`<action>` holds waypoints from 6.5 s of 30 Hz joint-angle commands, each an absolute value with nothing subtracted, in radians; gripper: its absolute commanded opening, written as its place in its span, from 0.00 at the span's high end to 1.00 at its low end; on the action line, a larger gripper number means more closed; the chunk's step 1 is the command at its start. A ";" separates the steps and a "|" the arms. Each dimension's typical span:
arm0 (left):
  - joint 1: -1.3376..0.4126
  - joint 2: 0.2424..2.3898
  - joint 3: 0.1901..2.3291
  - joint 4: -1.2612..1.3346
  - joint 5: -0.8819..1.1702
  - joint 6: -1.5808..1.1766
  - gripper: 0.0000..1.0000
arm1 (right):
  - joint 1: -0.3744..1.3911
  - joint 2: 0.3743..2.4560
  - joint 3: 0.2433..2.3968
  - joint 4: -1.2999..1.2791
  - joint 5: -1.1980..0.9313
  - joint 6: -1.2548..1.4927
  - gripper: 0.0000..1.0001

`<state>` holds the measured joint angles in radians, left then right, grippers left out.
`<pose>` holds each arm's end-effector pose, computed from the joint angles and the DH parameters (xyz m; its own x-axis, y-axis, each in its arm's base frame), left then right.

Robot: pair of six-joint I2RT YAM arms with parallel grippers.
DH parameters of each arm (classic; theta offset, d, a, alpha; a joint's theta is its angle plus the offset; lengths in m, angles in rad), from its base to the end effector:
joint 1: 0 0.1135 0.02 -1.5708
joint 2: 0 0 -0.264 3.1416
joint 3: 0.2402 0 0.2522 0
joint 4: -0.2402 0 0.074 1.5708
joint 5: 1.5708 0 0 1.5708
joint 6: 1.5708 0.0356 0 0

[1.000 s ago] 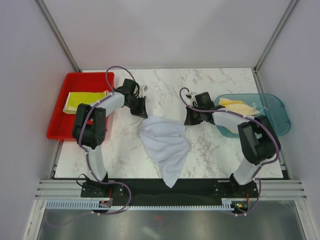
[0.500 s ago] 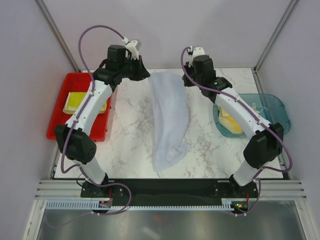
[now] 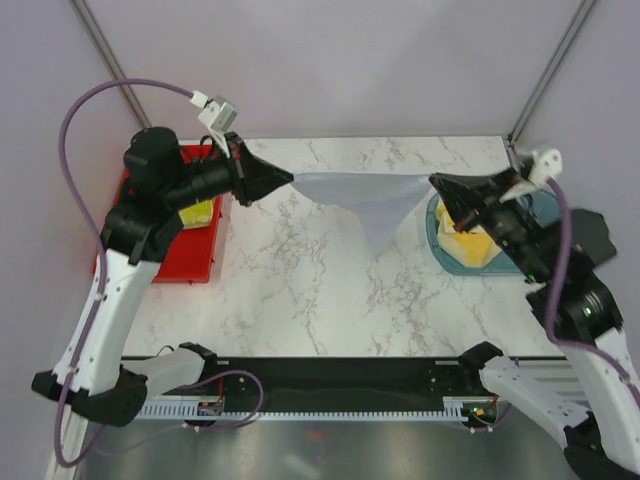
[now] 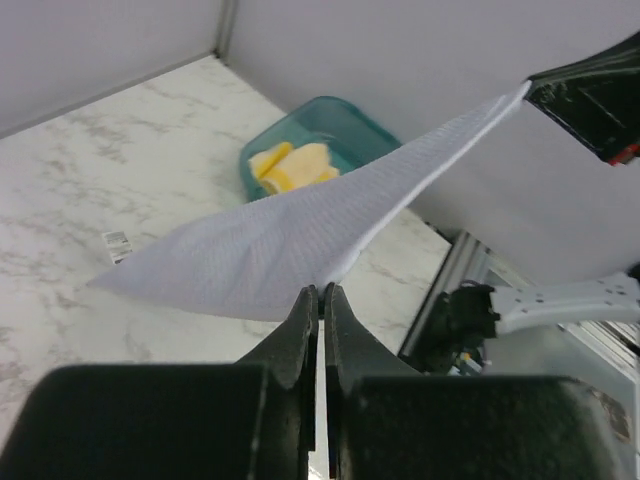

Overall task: Fold and stack the towels
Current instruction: Flatten out the crumpled towel, then fold the towel

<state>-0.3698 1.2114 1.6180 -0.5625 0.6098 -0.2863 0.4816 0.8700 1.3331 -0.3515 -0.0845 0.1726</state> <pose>0.2074 -0.1023 0.4966 -0.3715 -0.1043 -0.9226 0.7494 0.5529 -0.3643 0.1324 0.0726 0.4906 0.0052 0.1958 -0.9806 -0.5449 0.8228 0.1614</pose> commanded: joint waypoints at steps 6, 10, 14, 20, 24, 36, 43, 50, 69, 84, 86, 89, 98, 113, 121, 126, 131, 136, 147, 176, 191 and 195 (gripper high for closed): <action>-0.446 1.025 1.586 -0.430 0.784 -0.543 0.98 | 0.485 0.680 1.287 -0.209 -0.313 0.393 1.00; -0.448 1.077 1.666 -0.436 0.767 -0.554 0.98 | 0.485 0.788 1.429 -0.207 -0.304 0.382 1.00; -0.446 1.175 1.755 -0.520 0.611 -0.480 0.98 | 0.485 0.923 1.499 -0.235 -0.206 0.321 1.00; -0.356 1.375 1.761 -0.583 0.384 -0.388 0.98 | 0.473 1.164 1.479 -0.209 -0.045 0.201 1.00; -0.267 1.523 1.752 -0.496 0.382 -0.359 0.98 | 0.365 1.371 1.480 -0.125 -0.112 0.219 1.00; -0.150 2.310 2.285 -0.399 0.592 -0.316 0.98 | 0.259 2.107 1.761 0.185 -0.305 0.267 1.00; -0.126 2.442 2.317 -0.198 0.643 -0.328 0.98 | 0.186 2.364 2.040 0.189 -0.435 0.218 1.00; -0.126 2.365 2.157 -0.048 0.666 -0.327 0.98 | 0.176 2.281 1.919 0.348 -0.390 0.097 1.00; -0.133 2.189 1.885 -0.084 0.703 -0.186 0.98 | 0.178 2.074 1.591 0.311 -0.469 -0.017 1.00; -0.201 1.843 1.341 -0.137 0.615 -0.104 0.98 | 0.207 1.651 1.086 0.137 -0.476 0.044 1.00; -0.210 1.767 1.265 -0.135 0.583 -0.101 0.98 | 0.224 1.599 1.003 0.137 -0.462 0.069 1.00; -0.222 1.680 1.200 -0.135 0.562 -0.101 0.98 | 0.244 1.520 0.901 0.150 -0.453 0.103 1.00; -0.296 1.528 0.979 -0.137 0.451 -0.135 0.98 | 0.327 1.358 0.692 0.152 -0.397 0.182 1.00; -0.347 1.485 0.858 -0.115 0.331 -0.261 0.98 | 0.344 1.315 0.612 0.112 -0.341 0.216 1.00; -0.368 1.451 0.810 -0.083 0.287 -0.301 0.98 | 0.359 1.273 0.568 0.121 -0.336 0.239 1.00; -0.373 1.437 0.815 -0.084 0.296 -0.311 0.98 | 0.362 1.261 0.555 0.146 -0.333 0.259 1.00; -0.385 1.424 0.859 -0.110 0.298 -0.330 0.98 | 0.362 1.244 0.623 0.097 -0.313 0.262 1.00; -0.406 1.387 0.874 -0.178 0.253 -0.302 0.98 | 0.373 1.200 0.684 0.014 -0.328 0.256 1.00; -0.463 1.348 0.758 -0.181 0.161 -0.319 0.98 | 0.417 1.132 0.496 0.046 -0.304 0.308 1.00; -0.506 1.275 0.658 -0.094 0.008 -0.388 0.98 | 0.451 1.097 0.301 0.264 -0.333 0.451 1.00; -0.506 1.378 0.644 -0.094 -0.023 -0.426 0.75 | 0.535 1.144 0.218 0.390 -0.327 0.597 0.83; -0.506 1.324 0.670 -0.161 -0.119 -0.449 0.39 | 0.554 1.146 0.221 0.408 -0.356 0.629 0.68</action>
<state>-0.5117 1.3769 0.6460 -0.1356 -0.0158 -0.4038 0.5415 1.1481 0.2207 0.3347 -0.3401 0.5850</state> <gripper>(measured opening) 0.528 0.287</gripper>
